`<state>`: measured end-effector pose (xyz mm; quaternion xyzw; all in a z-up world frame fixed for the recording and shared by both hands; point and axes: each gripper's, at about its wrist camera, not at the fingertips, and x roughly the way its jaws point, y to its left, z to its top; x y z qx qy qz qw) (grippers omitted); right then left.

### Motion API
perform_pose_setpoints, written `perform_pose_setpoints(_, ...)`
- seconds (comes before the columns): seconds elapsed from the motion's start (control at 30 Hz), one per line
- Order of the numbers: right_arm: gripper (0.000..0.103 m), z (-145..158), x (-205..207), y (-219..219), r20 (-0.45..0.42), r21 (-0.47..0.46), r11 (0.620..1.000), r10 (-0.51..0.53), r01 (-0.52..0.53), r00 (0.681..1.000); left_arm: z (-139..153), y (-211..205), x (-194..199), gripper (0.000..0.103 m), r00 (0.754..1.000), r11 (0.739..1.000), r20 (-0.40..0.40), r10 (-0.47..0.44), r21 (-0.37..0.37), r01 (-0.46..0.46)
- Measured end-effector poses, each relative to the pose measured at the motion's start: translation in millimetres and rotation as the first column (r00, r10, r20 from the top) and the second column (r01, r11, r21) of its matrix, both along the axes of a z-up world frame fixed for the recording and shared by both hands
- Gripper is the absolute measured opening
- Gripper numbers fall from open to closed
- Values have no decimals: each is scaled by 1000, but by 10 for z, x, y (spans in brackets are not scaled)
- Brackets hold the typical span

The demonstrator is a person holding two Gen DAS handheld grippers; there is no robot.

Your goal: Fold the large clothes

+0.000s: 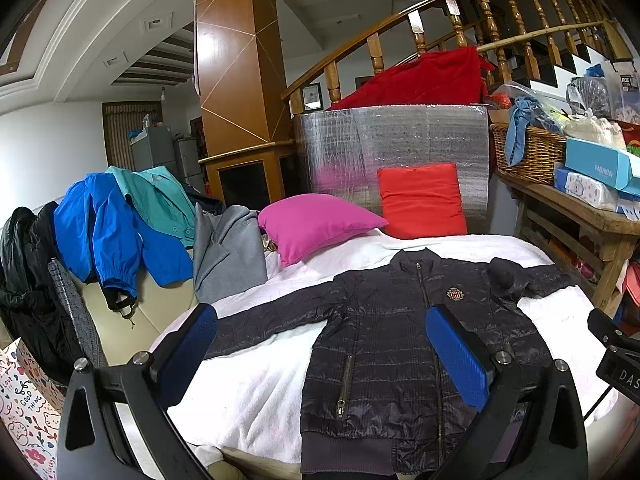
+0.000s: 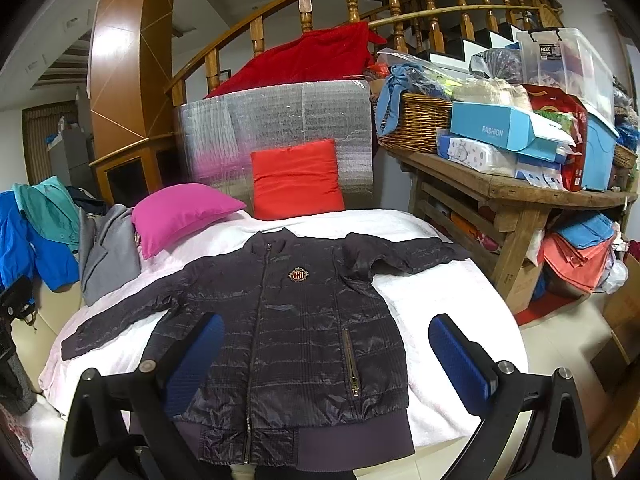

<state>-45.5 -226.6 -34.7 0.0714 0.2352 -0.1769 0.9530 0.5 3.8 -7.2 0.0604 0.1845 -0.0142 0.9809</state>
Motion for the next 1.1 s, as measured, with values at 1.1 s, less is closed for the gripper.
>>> perform_pose_setpoints(1.1,103,-51,50,47,-30,-3,1000,-1,1,1000,-67,-12,31,103,1000,1000,-11,4,-3,-4)
